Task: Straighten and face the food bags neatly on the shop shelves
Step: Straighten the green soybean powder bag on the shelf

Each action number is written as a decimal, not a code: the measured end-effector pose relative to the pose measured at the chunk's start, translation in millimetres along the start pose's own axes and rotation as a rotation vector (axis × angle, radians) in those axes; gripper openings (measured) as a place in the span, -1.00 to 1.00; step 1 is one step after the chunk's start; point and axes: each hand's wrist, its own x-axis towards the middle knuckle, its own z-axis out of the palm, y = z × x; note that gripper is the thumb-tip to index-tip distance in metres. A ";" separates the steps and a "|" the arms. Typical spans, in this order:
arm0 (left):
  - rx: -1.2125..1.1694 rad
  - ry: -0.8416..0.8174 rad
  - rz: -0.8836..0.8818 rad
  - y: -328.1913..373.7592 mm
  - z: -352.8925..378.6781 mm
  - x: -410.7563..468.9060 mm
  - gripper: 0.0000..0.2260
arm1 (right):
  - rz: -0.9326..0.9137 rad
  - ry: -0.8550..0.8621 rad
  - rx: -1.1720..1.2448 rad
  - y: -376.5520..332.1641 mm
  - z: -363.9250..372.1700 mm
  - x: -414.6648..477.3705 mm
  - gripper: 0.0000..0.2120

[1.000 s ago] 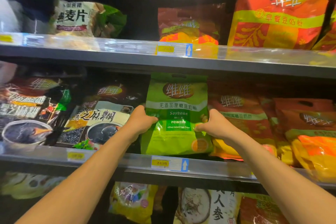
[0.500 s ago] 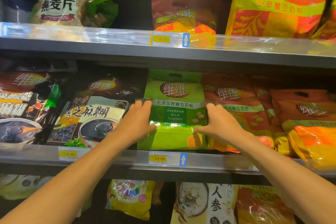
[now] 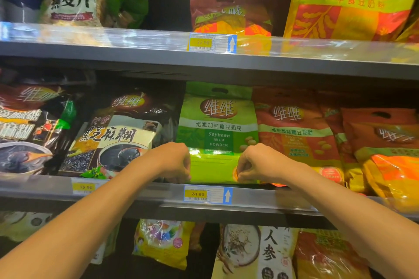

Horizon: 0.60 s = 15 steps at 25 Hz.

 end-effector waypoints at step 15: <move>0.008 0.038 -0.036 -3.1 8.8 24.6 -0.86 | -0.037 -0.059 0.006 19.5 18.2 19.0 -0.83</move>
